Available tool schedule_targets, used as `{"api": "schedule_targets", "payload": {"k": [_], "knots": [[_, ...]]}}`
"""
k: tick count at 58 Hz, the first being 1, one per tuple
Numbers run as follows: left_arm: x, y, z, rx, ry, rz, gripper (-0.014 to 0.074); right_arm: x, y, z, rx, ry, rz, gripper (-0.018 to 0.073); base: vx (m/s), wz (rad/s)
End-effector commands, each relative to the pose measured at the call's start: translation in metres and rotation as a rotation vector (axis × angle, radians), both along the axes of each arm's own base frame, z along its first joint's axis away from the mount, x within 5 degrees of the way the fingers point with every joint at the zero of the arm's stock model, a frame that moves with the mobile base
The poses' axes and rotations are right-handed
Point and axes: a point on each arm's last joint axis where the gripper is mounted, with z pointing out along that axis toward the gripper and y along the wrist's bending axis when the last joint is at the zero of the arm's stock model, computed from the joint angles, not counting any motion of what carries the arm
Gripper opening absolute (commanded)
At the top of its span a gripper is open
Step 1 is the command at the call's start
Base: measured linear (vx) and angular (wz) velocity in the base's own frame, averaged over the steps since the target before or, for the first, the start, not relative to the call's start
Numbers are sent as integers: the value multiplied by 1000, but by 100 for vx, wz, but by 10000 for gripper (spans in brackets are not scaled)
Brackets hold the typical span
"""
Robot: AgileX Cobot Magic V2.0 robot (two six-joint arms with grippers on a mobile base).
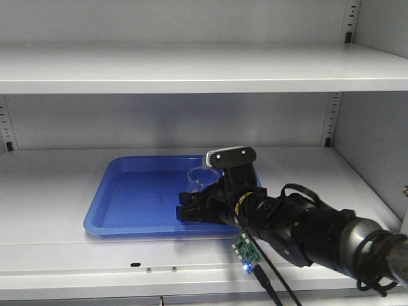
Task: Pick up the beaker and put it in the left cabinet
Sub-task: 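Lower the beaker onto the blue tray and open the right gripper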
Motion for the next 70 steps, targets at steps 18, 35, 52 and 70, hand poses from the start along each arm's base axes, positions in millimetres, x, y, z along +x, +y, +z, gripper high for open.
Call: {"api": "schedule_targets", "payload": {"k": [18, 35, 52, 70], "knots": [[-1, 0, 3, -21, -83, 1, 1, 5, 11, 18, 106, -150, 76, -2, 2, -3], [-1, 0, 3, -21, -83, 1, 1, 8, 12, 8, 92, -126, 72, 37, 0, 0], [-1, 0, 3, -21, -83, 1, 1, 6, 11, 14, 98, -139, 73, 279, 0, 0], [-1, 0, 3, -21, -83, 1, 1, 6, 11, 15, 98, -138, 72, 684, 0, 0]]}}
